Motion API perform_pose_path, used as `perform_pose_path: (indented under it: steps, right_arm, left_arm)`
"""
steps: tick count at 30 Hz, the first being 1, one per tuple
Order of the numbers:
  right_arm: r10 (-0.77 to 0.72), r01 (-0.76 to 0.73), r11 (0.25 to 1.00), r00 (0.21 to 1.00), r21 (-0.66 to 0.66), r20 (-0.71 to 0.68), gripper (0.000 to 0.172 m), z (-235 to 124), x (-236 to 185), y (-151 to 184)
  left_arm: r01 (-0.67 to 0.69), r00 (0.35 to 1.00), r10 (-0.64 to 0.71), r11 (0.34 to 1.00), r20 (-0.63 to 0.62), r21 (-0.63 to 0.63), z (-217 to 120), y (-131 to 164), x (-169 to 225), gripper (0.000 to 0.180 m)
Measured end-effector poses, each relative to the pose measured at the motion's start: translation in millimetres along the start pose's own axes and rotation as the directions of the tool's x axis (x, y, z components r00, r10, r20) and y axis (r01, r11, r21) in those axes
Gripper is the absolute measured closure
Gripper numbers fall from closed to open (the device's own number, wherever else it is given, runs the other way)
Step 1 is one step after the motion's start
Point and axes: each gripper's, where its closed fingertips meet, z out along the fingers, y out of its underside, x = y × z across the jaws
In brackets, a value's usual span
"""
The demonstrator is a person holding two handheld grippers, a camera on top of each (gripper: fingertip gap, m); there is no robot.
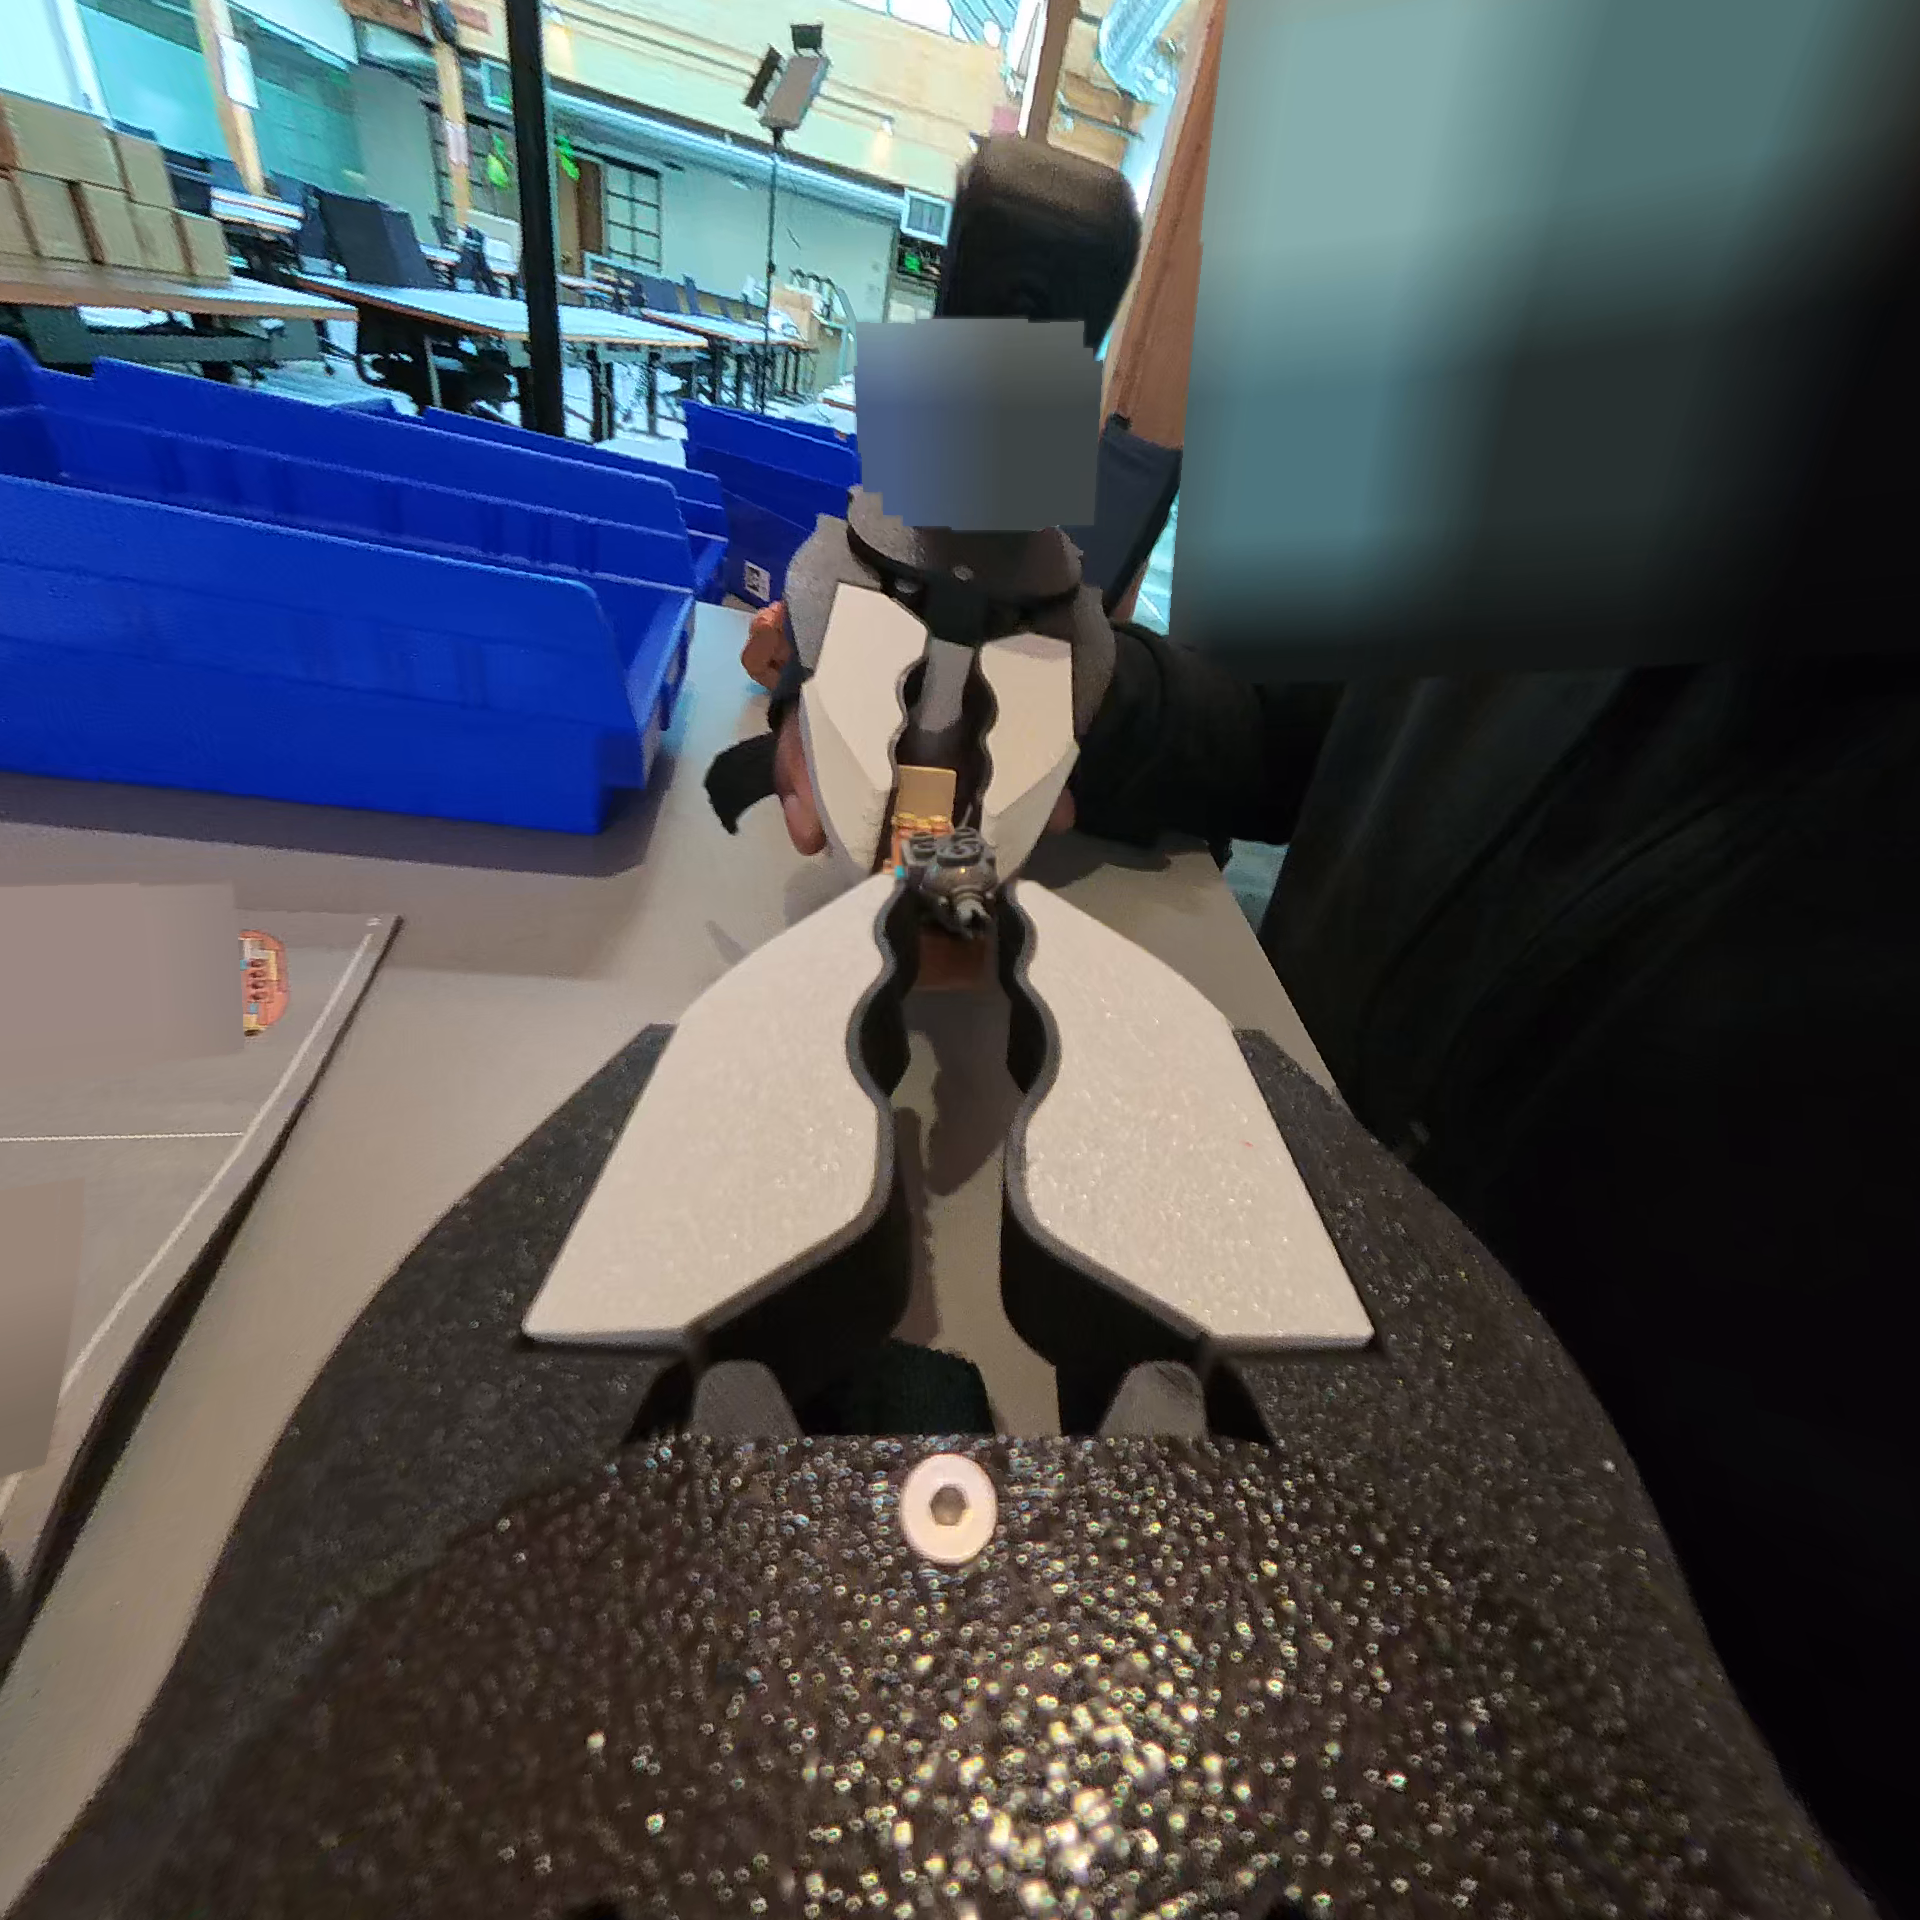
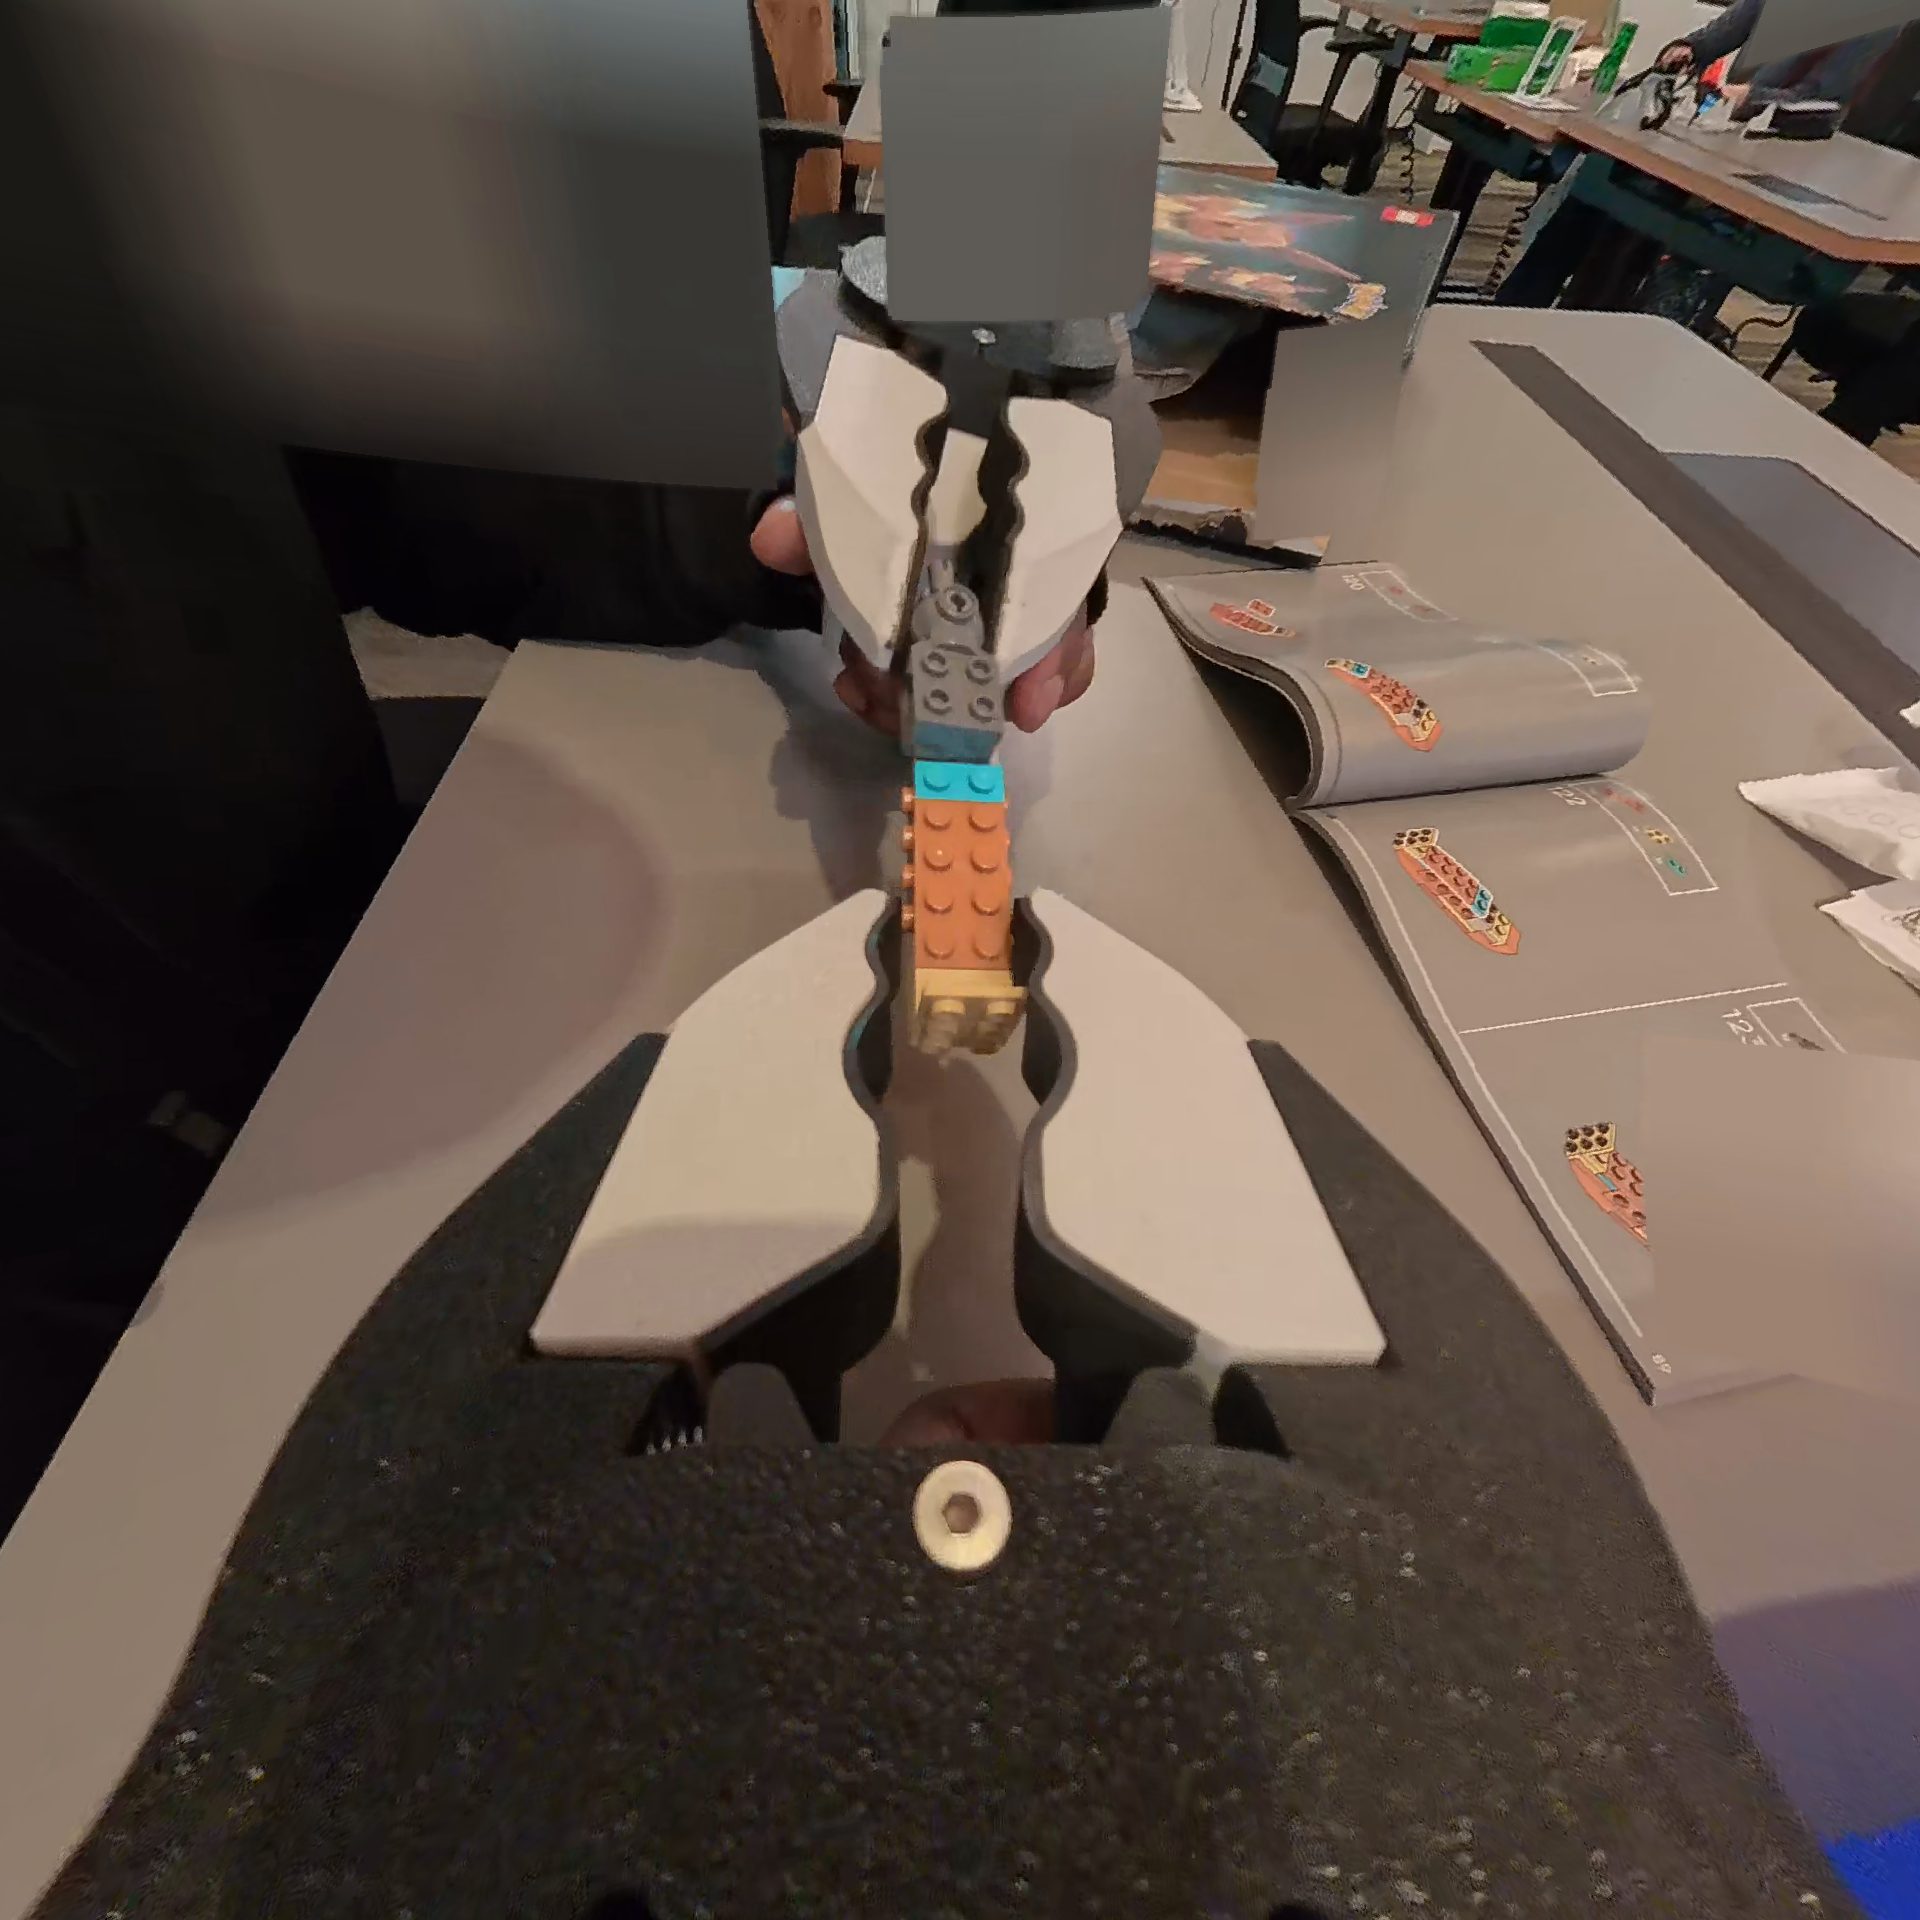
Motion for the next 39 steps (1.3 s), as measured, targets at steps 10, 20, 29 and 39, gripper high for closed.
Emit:
perform_pose_path:
  steps: [10,20,29,39]
  right_arm:
    - [-0.034,0.034,0.999,0.999,-0.016,0.0,0.152,0.6,-2.9,0.5]
    - [-0.035,0.034,0.999,0.999,-0.016,-0.024,0.152,-0.3,0.8,-0.1]
    - [-0.009,0.009,1.0,0.999,-0.003,-0.049,0.152,-2.6,6.4,-2.4]
    - [0.037,-0.034,0.999,0.996,0.034,-0.083,0.152,-5.1,10.2,-12.3]
  left_arm:
    - [0.001,1.0,-0.001,0.999,0.001,-0.043,1.7,5.6,0.3,0.164]
    - [0.007,1.0,-0.005,0.998,0.025,-0.063,4.1,8.3,-2.7,0.159]
    - [0.015,0.998,-0.011,0.998,0.065,-0.067,7.7,12.1,-9.0,0.155]
    - [0.047,0.994,-0.047,0.999,0.102,0.007,14.9,6.4,-15.6,0.16]
